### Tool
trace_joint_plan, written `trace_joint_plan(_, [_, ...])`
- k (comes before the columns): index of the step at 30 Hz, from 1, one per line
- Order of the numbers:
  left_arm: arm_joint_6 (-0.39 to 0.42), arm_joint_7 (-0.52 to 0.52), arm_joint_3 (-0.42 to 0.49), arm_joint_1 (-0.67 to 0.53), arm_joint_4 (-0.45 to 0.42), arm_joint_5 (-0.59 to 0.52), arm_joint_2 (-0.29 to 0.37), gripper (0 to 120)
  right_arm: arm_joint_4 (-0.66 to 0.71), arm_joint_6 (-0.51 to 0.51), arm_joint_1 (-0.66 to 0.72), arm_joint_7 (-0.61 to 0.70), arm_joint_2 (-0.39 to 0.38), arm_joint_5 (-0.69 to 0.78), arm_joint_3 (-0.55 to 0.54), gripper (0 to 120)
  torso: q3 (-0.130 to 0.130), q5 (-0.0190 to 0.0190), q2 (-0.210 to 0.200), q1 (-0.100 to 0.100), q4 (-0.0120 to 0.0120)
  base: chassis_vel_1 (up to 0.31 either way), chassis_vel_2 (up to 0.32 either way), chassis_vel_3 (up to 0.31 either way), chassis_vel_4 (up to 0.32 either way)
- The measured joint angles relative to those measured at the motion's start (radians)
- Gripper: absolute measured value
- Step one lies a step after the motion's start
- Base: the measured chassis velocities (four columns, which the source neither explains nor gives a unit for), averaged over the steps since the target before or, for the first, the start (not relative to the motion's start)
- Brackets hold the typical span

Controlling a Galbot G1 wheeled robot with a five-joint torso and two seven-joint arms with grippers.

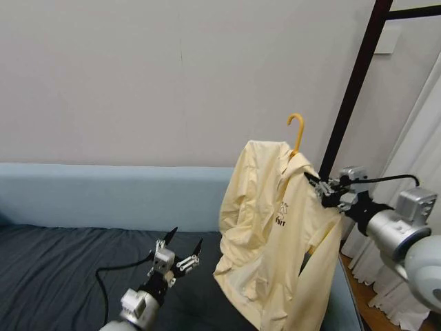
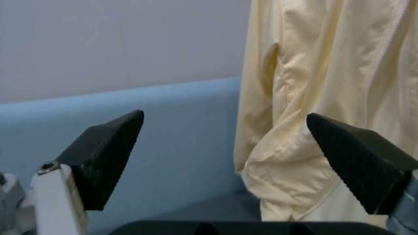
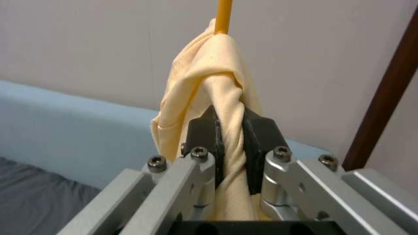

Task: Pick up the clothes from the sofa and hang them on the clothes hanger.

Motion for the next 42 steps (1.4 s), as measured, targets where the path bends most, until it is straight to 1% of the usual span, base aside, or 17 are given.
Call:
trace_joint_plan(1, [0.000, 0.000, 0.000, 0.000, 0.000, 0.000, 0.000, 99, 0.000, 0.000, 0.000, 0.000, 0.000, 0.000, 0.000, 8, 0.000, 0.0000, 0.000, 0.000, 0.0000, 0.000, 0.000, 0.000, 0.000])
trace_joint_plan(2, [-0.014, -0.001, -0.009, 0.027, 0.006, 0.012, -0.026, 100, 0.007, -0.012, 0.000, 0.012, -0.007, 0.022, 0.020, 8, 0.000, -0.0002, 0.000, 0.000, -0.0002, 0.000, 0.000, 0.000, 0.000])
trace_joint_plan(4, [-0.064, -0.004, -0.040, 0.097, 0.030, 0.041, -0.111, 100, 0.023, -0.053, 0.001, 0.030, -0.034, 0.085, 0.086, 8, 0.000, 0.0003, 0.000, 0.000, -0.0004, 0.000, 0.000, 0.000, 0.000])
trace_joint_plan(5, [-0.113, -0.003, -0.066, 0.146, 0.058, 0.071, -0.177, 100, 0.031, -0.081, 0.001, 0.042, -0.056, 0.124, 0.132, 8, 0.000, -0.0001, 0.000, 0.000, -0.0002, 0.000, 0.000, 0.000, 0.000])
trace_joint_plan(6, [-0.135, -0.004, -0.080, 0.165, 0.070, 0.082, -0.202, 100, 0.032, -0.097, 0.002, 0.050, -0.066, 0.140, 0.154, 8, 0.000, -0.0001, 0.000, 0.000, 0.0000, 0.000, 0.000, 0.000, 0.000])
trace_joint_plan(7, [-0.135, -0.004, -0.080, 0.165, 0.070, 0.082, -0.202, 100, 0.032, -0.097, 0.002, 0.050, -0.066, 0.140, 0.154, 8, 0.000, -0.0001, 0.000, 0.000, 0.0000, 0.000, 0.000, 0.000, 0.000])
trace_joint_plan(10, [-0.189, -0.003, -0.121, 0.242, 0.101, 0.099, -0.292, 100, 0.026, -0.150, 0.005, 0.081, -0.101, 0.212, 0.262, 8, 0.000, 0.0000, 0.000, 0.000, 0.0001, 0.000, 0.000, 0.000, 0.000])
trace_joint_plan(11, [-0.189, -0.003, -0.121, 0.242, 0.101, 0.099, -0.292, 100, 0.026, -0.150, 0.005, 0.081, -0.101, 0.212, 0.262, 8, 0.000, 0.0000, 0.000, 0.000, 0.0001, 0.000, 0.000, 0.000, 0.000])
trace_joint_plan(15, [-0.217, 0.004, -0.144, 0.293, 0.104, 0.120, -0.356, 100, -0.009, -0.196, 0.008, 0.140, -0.124, 0.255, 0.350, 8, 0.000, 0.0001, 0.000, 0.000, -0.0001, 0.000, 0.000, 0.000, 0.000])
trace_joint_plan(26, [-0.236, 0.006, -0.144, 0.343, 0.115, 0.174, -0.392, 100, -0.118, -0.280, 0.008, 0.192, -0.155, 0.222, 0.433, 8, 0.000, 0.0000, 0.000, 0.000, 0.0000, 0.000, 0.000, 0.000, 0.000])
trace_joint_plan(30, [-0.243, 0.006, -0.153, 0.363, 0.116, 0.193, -0.410, 100, -0.184, -0.304, 0.007, 0.163, -0.156, 0.125, 0.426, 8, 0.000, -0.0001, 0.000, 0.000, -0.0002, 0.000, 0.000, 0.000, 0.000])
trace_joint_plan(32, [-0.249, 0.007, -0.163, 0.376, 0.118, 0.200, -0.427, 100, -0.234, -0.301, 0.005, 0.109, -0.141, -0.003, 0.390, 8, 0.000, 0.0000, 0.000, 0.000, 0.0001, 0.000, 0.000, 0.000, 0.000])
trace_joint_plan(33, [-0.249, 0.007, -0.163, 0.376, 0.118, 0.200, -0.427, 100, -0.234, -0.301, 0.005, 0.109, -0.141, -0.003, 0.390, 8, 0.000, 0.0000, 0.000, 0.000, 0.0001, 0.000, 0.000, 0.000, 0.000])
trace_joint_plan(34, [-0.250, 0.008, -0.164, 0.380, 0.118, 0.203, -0.434, 100, -0.265, -0.293, 0.003, 0.083, -0.130, -0.078, 0.372, 8, 0.000, 0.0002, 0.000, 0.000, 0.0003, 0.000, 0.000, 0.000, 0.000])
trace_joint_plan(36, [-0.250, 0.010, -0.161, 0.383, 0.121, 0.204, -0.436, 100, -0.339, -0.246, 0.003, 0.035, -0.108, -0.194, 0.331, 8, 0.000, 0.0001, 0.000, 0.000, -0.0001, 0.000, 0.000, 0.000, 0.000])
trace_joint_plan(38, [-0.249, 0.010, -0.159, 0.382, 0.122, 0.204, -0.436, 100, -0.370, -0.219, 0.008, 0.010, -0.098, -0.231, 0.311, 8, 0.000, 0.0002, 0.000, 0.000, -0.0003, 0.000, 0.000, 0.000, 0.000])
trace_joint_plan(42, [-0.231, 0.010, -0.142, 0.371, 0.128, 0.203, -0.432, 100, -0.535, -0.067, 0.032, -0.163, -0.040, -0.427, 0.216, 8, 0.000, 0.0001, 0.000, 0.000, 0.0004, 0.000, 0.000, 0.000, 0.000])
